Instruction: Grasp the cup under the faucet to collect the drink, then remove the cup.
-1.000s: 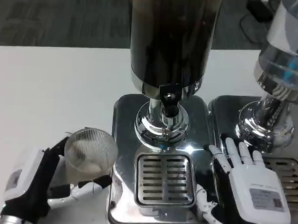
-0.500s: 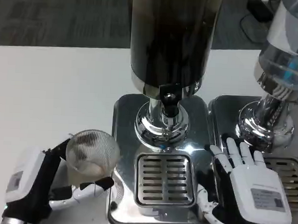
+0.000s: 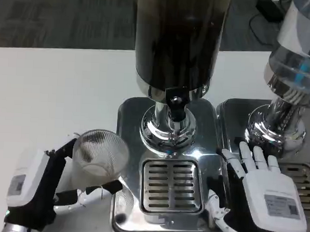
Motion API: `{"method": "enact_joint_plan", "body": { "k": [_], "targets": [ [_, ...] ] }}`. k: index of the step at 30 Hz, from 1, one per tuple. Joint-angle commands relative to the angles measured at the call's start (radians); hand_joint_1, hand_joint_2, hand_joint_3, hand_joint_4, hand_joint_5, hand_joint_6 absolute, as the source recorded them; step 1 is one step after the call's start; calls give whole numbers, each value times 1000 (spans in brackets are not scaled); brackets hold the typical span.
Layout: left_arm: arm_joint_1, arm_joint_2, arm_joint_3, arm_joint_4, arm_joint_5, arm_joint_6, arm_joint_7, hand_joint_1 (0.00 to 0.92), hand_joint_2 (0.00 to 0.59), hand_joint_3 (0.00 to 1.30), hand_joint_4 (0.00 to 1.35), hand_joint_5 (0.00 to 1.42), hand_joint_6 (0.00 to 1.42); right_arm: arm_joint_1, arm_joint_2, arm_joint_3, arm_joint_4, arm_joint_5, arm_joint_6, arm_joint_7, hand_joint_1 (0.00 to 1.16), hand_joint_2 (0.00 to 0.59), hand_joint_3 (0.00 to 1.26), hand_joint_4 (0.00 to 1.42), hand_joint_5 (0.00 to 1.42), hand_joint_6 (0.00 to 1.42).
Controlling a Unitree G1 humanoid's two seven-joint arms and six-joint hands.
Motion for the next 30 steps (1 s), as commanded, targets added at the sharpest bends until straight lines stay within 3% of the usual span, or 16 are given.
{"method": "enact_joint_plan", "body": {
  "k": [1,14,30],
  "targets": [
    [-14,6,9,-43,-16,-33,24,471,182,416,396,678,619,15,0,-7,-14,-4,-2,-21,222,519,171,0,0,0],
    [-53,-12,-14,-40,-14,-55,-4,455,186,427,412,678,635,27,12,-9,-24,-11,8,-28,224,519,167,0,0,0],
    [-130,-56,-75,20,-24,-85,-96,500,190,456,438,705,695,39,30,-33,-39,-9,23,-41,229,528,166,0,0,0]
  ]
}}
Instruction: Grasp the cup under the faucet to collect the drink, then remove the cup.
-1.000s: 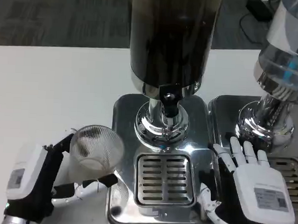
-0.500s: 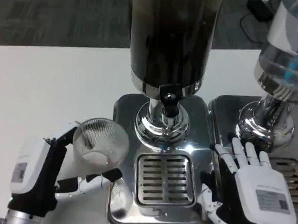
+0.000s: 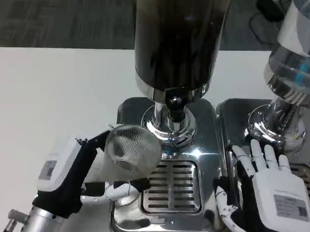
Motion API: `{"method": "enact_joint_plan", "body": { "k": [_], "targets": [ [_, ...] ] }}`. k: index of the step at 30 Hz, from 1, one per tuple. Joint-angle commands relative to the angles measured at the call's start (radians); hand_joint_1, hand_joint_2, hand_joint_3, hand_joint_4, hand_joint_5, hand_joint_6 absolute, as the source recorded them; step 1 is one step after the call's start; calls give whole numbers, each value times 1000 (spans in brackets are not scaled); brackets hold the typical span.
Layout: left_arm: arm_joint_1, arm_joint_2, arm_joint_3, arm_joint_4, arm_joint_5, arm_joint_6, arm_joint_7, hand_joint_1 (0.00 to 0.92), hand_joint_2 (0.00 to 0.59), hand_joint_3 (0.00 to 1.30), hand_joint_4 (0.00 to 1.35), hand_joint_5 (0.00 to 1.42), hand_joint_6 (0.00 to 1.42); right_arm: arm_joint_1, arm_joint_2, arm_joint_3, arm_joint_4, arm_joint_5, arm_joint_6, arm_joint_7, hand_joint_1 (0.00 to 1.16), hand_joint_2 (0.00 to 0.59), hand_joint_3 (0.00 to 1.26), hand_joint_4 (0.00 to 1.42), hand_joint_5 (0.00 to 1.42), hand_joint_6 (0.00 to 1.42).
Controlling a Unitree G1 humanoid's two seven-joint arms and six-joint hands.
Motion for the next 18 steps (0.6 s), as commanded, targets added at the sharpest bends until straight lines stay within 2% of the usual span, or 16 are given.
{"method": "enact_joint_plan", "body": {
  "k": [1,18],
  "targets": [
    [-41,-15,-9,15,-16,-30,-20,501,190,456,438,705,696,12,8,-11,-11,-4,8,-19,230,528,166,0,0,0],
    [-178,-120,-101,132,14,4,-27,494,183,464,444,698,700,65,29,-39,-54,-4,24,-22,235,530,166,0,0,0]
  ]
}}
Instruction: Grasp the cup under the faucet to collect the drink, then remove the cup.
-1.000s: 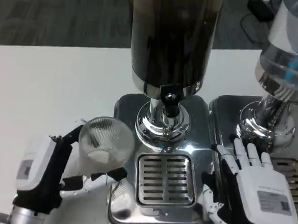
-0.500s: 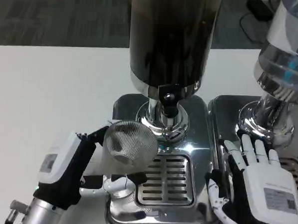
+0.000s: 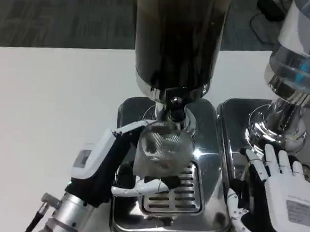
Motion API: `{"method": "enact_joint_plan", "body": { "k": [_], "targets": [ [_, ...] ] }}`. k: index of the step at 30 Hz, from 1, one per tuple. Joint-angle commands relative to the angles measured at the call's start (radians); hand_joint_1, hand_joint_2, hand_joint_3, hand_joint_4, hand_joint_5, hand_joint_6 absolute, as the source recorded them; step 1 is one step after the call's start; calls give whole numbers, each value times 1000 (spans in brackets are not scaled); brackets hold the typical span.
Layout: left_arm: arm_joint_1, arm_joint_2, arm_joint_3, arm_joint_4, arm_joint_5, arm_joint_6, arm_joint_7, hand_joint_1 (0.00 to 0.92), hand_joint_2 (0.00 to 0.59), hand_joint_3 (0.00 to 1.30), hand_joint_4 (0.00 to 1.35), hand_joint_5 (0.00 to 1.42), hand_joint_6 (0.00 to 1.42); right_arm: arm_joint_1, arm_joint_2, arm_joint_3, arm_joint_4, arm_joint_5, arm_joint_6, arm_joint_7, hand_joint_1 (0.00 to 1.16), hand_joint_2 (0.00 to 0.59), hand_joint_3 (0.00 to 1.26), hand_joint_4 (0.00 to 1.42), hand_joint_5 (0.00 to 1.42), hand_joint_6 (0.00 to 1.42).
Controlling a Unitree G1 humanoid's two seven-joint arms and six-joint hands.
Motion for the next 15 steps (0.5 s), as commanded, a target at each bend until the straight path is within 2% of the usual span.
{"method": "enact_joint_plan", "body": {
  "k": [1,8,15],
  "targets": [
    [-54,-27,-21,35,4,11,6,494,183,464,444,698,700,15,3,-5,-22,-4,3,-7,235,530,166,0,0,0],
    [-103,-79,-54,98,1,52,-9,492,180,458,444,697,700,24,-5,-19,-35,0,5,1,235,530,166,0,0,0],
    [-101,-59,-90,115,19,80,-6,440,175,445,428,690,660,-3,-5,-20,-9,17,-8,9,235,530,166,0,0,0]
  ]
}}
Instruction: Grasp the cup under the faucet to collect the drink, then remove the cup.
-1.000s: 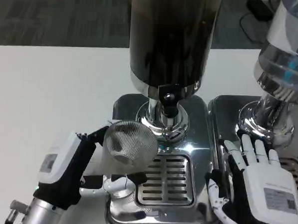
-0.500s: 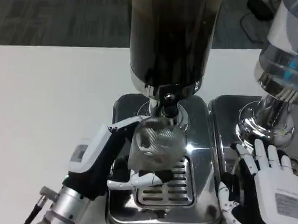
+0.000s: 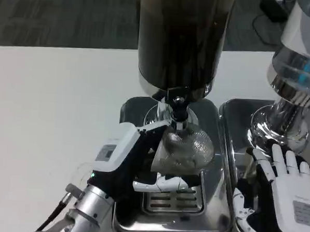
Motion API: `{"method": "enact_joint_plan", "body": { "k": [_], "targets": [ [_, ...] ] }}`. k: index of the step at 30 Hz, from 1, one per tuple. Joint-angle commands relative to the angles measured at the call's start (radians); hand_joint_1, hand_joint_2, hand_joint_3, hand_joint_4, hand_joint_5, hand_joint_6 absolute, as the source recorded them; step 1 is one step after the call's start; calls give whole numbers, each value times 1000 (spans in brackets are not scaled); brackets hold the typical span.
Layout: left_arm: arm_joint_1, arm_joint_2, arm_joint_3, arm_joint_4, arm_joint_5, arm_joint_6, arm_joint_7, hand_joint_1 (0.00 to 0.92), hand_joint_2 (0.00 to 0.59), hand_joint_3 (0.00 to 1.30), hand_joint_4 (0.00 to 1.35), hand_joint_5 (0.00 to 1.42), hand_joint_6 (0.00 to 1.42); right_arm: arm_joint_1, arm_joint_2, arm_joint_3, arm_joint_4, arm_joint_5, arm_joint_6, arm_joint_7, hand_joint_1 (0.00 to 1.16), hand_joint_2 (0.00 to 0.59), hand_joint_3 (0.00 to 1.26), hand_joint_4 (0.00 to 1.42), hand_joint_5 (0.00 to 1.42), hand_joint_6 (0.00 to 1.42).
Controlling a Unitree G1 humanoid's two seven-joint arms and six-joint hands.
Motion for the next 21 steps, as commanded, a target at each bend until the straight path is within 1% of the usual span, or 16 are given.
{"method": "enact_joint_plan", "body": {
  "k": [1,4,6,8,12,13,15,16,21],
  "targets": [
    [7,15,-20,10,10,24,-8,429,175,443,416,682,638,-20,0,-3,14,16,-10,7,235,530,166,0,0,0],
    [25,31,-22,5,9,24,-8,375,162,409,397,661,571,-23,-7,0,16,19,-16,11,235,530,166,0,0,0],
    [30,40,-26,-4,13,22,-1,310,131,375,366,624,520,-25,-8,-4,16,25,-20,12,235,530,166,0,0,0],
    [37,46,-26,-9,12,27,-3,273,116,338,337,601,469,-28,-10,-4,17,28,-23,11,235,530,166,0,0,0],
    [41,55,-36,-17,21,42,-8,252,102,285,279,543,393,-25,-12,-10,17,30,-26,5,235,530,166,0,0,0],
    [40,57,-40,-18,22,48,-14,240,96,244,257,507,373,-24,-12,-12,17,32,-27,4,235,530,166,0,0,0],
    [40,69,-50,-27,29,63,-23,210,93,159,152,420,279,-22,-13,-13,18,34,-29,3,235,530,166,0,0,0],
    [41,75,-54,-33,34,70,-23,201,92,134,123,393,246,-23,-13,-14,19,37,-30,6,235,530,166,0,0,0],
    [54,98,-66,-61,46,113,-15,179,81,38,27,311,183,-26,-15,-16,19,36,-32,6,235,530,166,0,0,0]
  ]
}}
